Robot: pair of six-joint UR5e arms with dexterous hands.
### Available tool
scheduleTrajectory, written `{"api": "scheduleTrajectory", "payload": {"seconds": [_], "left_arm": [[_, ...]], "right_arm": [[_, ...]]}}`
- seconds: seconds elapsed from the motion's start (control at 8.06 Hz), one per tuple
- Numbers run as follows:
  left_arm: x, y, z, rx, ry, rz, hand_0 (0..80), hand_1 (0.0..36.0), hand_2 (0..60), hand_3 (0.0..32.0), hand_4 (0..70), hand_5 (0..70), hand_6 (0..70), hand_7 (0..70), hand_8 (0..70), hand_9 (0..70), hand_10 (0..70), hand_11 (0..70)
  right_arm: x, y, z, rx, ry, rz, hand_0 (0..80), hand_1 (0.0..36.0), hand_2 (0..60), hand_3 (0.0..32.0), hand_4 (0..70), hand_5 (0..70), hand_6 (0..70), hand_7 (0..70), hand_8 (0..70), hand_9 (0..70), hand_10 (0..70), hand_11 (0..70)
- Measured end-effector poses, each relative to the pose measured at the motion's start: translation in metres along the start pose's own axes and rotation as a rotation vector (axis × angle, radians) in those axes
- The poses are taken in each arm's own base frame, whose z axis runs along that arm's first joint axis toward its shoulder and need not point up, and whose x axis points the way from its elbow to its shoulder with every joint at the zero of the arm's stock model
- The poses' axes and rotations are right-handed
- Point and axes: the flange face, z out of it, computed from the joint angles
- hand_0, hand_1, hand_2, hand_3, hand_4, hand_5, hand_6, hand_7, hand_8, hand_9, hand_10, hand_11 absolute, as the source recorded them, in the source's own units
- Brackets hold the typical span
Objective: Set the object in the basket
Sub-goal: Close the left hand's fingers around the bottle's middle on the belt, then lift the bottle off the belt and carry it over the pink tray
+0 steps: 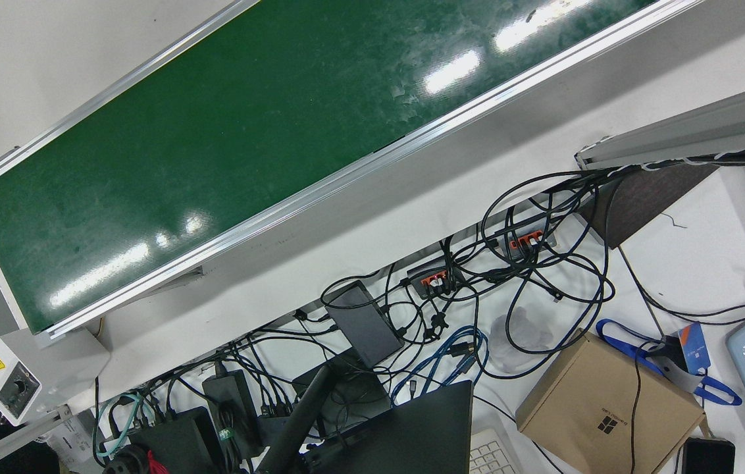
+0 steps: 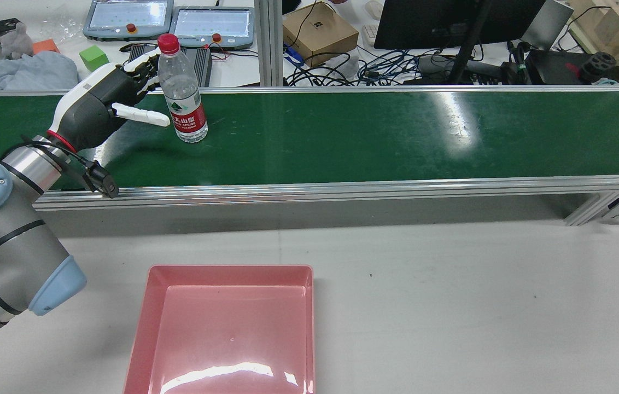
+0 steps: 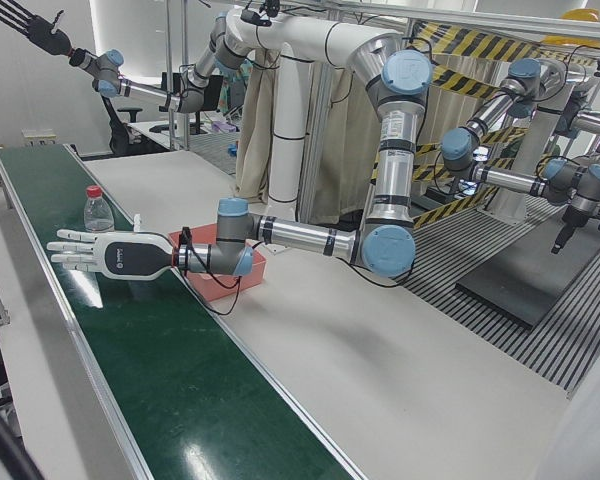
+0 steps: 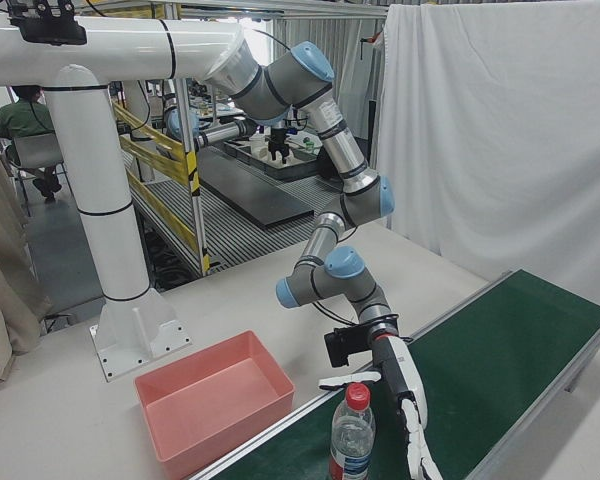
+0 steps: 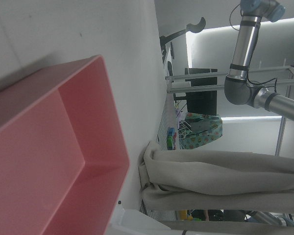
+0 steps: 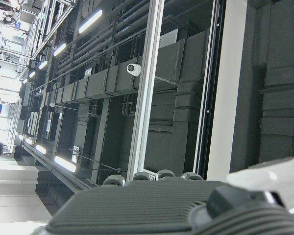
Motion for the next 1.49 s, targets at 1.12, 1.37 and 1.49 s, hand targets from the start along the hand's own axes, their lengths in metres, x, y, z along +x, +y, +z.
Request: {"api": "scheduleTrajectory", "payload": {"seconds": [1.12,1.37,1.49], "left_arm": [[0.001,0.016,0.027,0.078,-0.037,0.022,79.7,36.0,60.0,0.0,70.0,70.0,70.0,61.0,70.0,70.0,62.9,70.0],[0.015,0.039,0.022,0.069,-0.033,0.016,67.5,31.0,60.0,0.0,70.0,70.0,70.0,57.4,70.0,70.0,57.1,70.0],[0.028,0.067,0.015,0.040,-0.025,0.005,64.5,29.0,60.0,0.0,69.7,70.0,70.0,55.2,69.0,70.0,54.9,70.0]], "right_arm": [[0.000,0.000,0.000,0.000,0.000,0.000,0.0,0.0,0.0,0.0,0.0,0.0,0.0,0.0,0.0,0.0,0.0,0.0],[0.000,0.000,0.000,0.000,0.000,0.000,0.0,0.0,0.0,0.0,0.0,0.0,0.0,0.0,0.0,0.0,0.0,0.0],[0.000,0.000,0.000,0.000,0.000,0.000,0.0,0.0,0.0,0.0,0.0,0.0,0.0,0.0,0.0,0.0,0.0,0.0]]}}
